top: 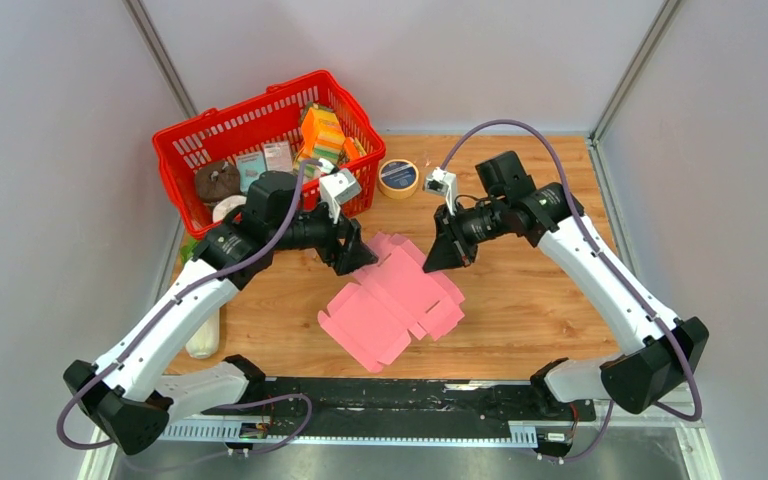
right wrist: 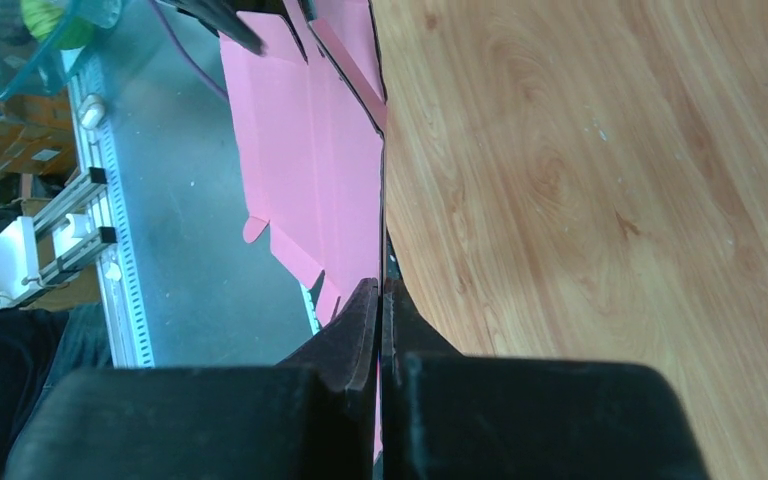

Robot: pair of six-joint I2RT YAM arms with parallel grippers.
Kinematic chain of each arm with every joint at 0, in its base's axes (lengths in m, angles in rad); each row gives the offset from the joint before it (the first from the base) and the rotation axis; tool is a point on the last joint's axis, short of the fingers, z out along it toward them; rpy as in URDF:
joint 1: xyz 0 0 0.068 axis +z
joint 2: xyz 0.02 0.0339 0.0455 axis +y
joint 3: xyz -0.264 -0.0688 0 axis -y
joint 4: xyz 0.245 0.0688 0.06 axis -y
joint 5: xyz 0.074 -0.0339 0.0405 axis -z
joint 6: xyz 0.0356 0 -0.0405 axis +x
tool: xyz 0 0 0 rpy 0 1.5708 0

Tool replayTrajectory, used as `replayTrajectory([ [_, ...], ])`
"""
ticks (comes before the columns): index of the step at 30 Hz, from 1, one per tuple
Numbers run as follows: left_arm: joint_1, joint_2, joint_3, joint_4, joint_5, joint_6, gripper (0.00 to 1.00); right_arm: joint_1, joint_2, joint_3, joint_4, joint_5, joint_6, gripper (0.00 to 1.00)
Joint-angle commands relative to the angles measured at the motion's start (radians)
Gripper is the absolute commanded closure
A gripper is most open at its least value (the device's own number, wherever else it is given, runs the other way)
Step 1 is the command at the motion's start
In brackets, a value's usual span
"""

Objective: Fold the paper box

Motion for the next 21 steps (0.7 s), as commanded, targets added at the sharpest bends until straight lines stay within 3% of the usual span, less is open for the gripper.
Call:
replayTrajectory([
  [1,-0.002,0.023,-0.029,0.034,0.049,-0.008,0.19,0.02,-0.011,0.045,0.052,-0.108,-0.023,1.0],
  [7,-0.004,0.028,-0.057,0.084,0.152,-0.031,0.52,0.027,-0.01,0.035,0.091,-0.114,-0.017,1.0],
  [8,-0.004,0.025,-0.061,0.101,0.156,-0.032,0.66,0.027,-0.011,0.027,0.108,-0.106,-0.011,0.97],
  [10,-0.004,0.017,-0.064,0.103,0.173,-0.026,0.8,0.027,-0.018,-0.004,0.175,-0.091,0.027,0.88],
  [11,-0.004,0.017,-0.064,0.094,0.175,-0.023,0.93,0.026,-0.021,-0.019,0.206,-0.076,0.047,0.77],
  [12,-0.004,0.013,-0.066,0.089,0.178,-0.012,0.98,0.026,-0.027,-0.062,0.241,-0.065,0.068,0.72],
  [15,-0.004,-0.013,-0.077,0.083,0.205,-0.009,1.0,0.018,-0.064,-0.17,0.399,-0.082,0.151,0.6],
  [21,-0.002,-0.075,-0.117,0.101,0.271,-0.018,1.0,0.004,-0.107,-0.269,0.615,-0.132,0.276,0.55],
])
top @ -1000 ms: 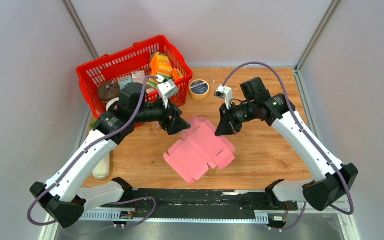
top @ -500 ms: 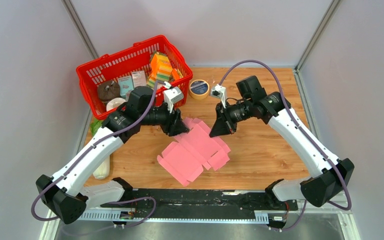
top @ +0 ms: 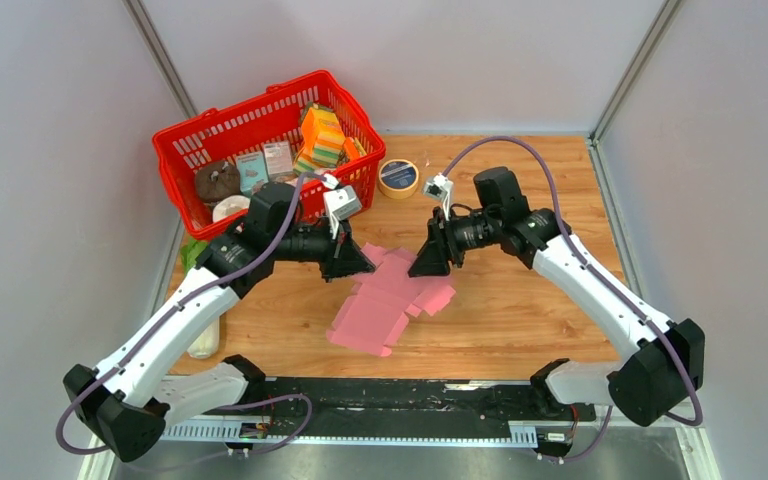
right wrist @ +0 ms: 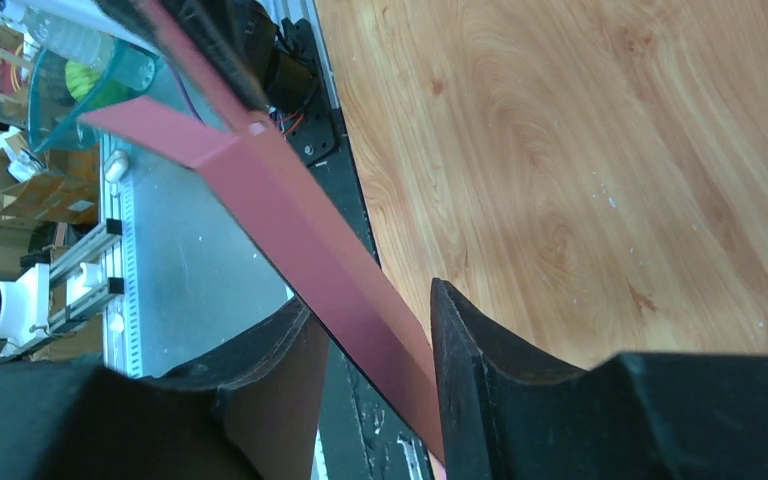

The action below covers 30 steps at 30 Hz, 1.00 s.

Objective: Fold the paper box

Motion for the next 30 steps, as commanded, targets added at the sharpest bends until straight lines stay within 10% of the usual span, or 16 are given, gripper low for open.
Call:
replayTrajectory([
  [1,-0.004,-0.058,-0.014,0.055,0.088,0.011,1.0,-0.008,-0.05,-0.027,0.237,-0.06,0.108,0.55],
  [12,-0.002,-0.047,-0.022,0.104,0.203,-0.031,1.0,-0.008,-0.069,-0.027,0.352,-0.275,0.099,0.55],
  [20,-0.004,-0.059,-0.014,0.122,0.2,-0.066,1.0,-0.007,-0.064,-0.029,0.29,-0.331,0.068,0.87],
  [25,-0.004,-0.085,0.032,0.037,0.133,-0.036,0.5,-0.007,-0.079,-0.033,0.252,-0.275,0.053,1.0],
  [30,-0.002,-0.142,0.143,-0.062,-0.068,0.027,0.46,-0.007,-0.062,-0.014,0.189,-0.261,0.041,1.0],
])
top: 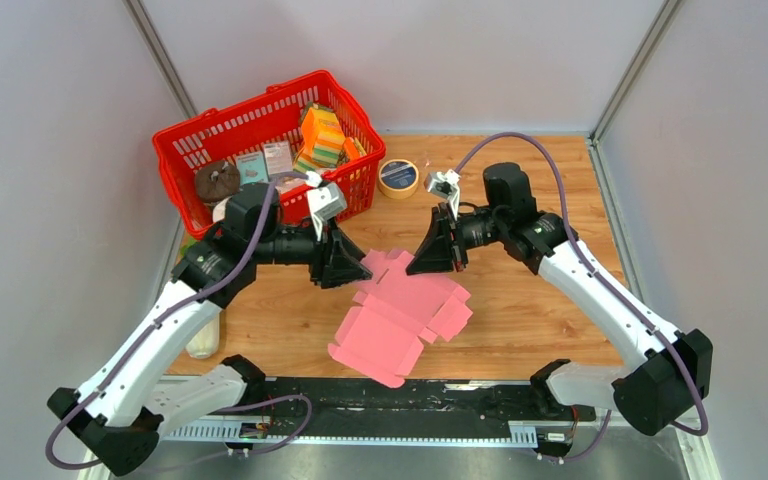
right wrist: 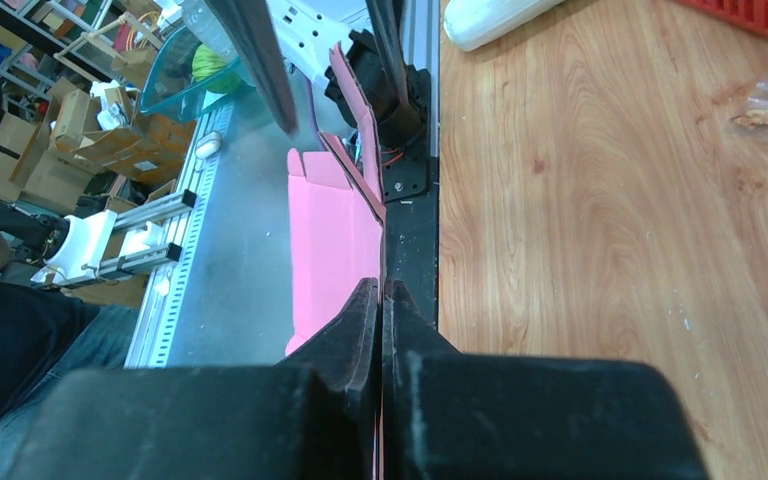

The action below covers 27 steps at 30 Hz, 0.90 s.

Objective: Fold the paper box

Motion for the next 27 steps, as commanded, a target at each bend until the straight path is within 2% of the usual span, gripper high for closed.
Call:
replayTrajectory([
  [1,-0.003,-0.059,0.132,-0.062,-0.177,0.057,0.46,-0.001,-0.008,0.033,-0.051,0.017,-0.026,1.0],
  [3,-0.003,-0.039,0.155,-0.06,-0.255,0.027,0.46,0.004,-0.005,0.04,-0.062,0.029,-0.029,1.0],
  [6,-0.003,0.044,0.225,-0.085,-0.253,0.02,0.49,0.011,-0.004,0.05,-0.073,0.072,-0.043,1.0],
  [10,-0.003,0.176,0.317,-0.181,-0.266,0.036,0.58,0.013,-0.005,0.063,-0.065,0.081,-0.039,1.0],
  [16,-0.009,0.191,0.299,-0.096,-0.173,0.011,0.6,0.014,0.006,0.08,-0.077,0.107,-0.043,1.0],
  [21,-0.036,0.198,0.293,-0.096,-0.165,0.025,0.63,0.015,0.013,0.082,-0.068,0.12,-0.033,1.0],
  [27,-0.082,0.202,0.287,-0.1,-0.173,0.045,0.62,0.022,0.022,0.086,-0.056,0.109,-0.021,1.0],
])
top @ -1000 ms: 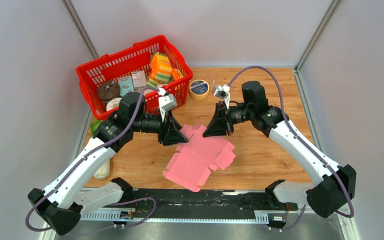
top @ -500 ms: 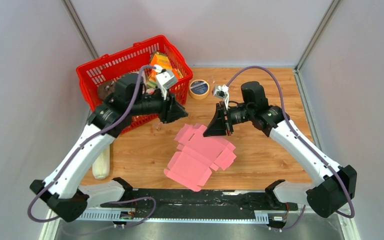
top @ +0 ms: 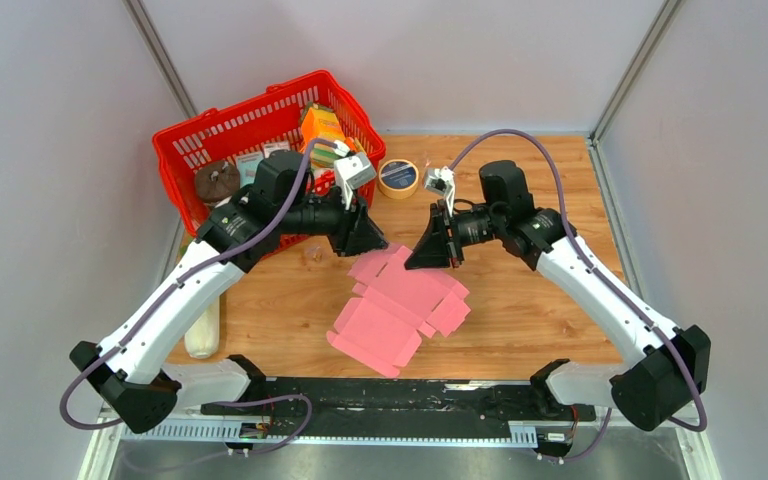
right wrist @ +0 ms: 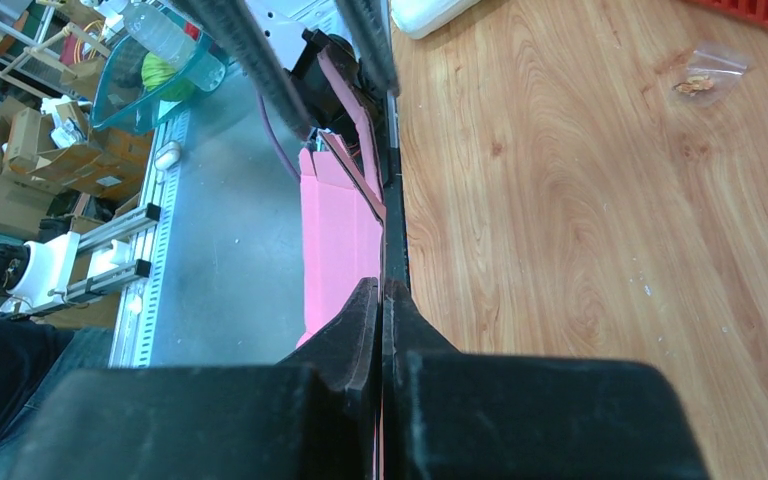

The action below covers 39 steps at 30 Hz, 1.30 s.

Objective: Fold the paper box

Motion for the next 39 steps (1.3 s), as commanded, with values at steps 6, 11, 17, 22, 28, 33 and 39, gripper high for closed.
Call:
replayTrajectory([
  [6,-0.042,-0.003,0.009,0.013,0.0,0.033,0.64,0.017,-0.011,0.042,0.037,-0.009,0.01,1.0],
  [11,-0.054,0.001,0.015,0.014,0.005,0.029,0.71,0.023,-0.023,0.039,0.054,0.0,0.035,1.0],
  [17,-0.11,0.01,0.028,0.028,0.013,0.006,0.72,0.031,-0.014,0.044,0.083,0.031,0.067,1.0],
  [22,-0.128,0.015,0.0,0.048,0.008,-0.019,0.72,0.04,-0.023,0.03,0.126,0.036,0.099,1.0],
  [28,-0.138,0.03,-0.026,0.099,0.013,-0.048,0.69,0.066,-0.031,0.013,0.192,0.026,0.142,1.0],
  [33,-0.138,0.023,0.003,0.054,-0.026,-0.017,0.67,0.06,-0.045,-0.004,0.203,0.045,0.153,1.0],
  [39,-0.135,-0.153,-0.058,0.028,-0.202,-0.012,0.65,-0.004,-0.055,-0.025,0.165,0.042,0.145,1.0],
])
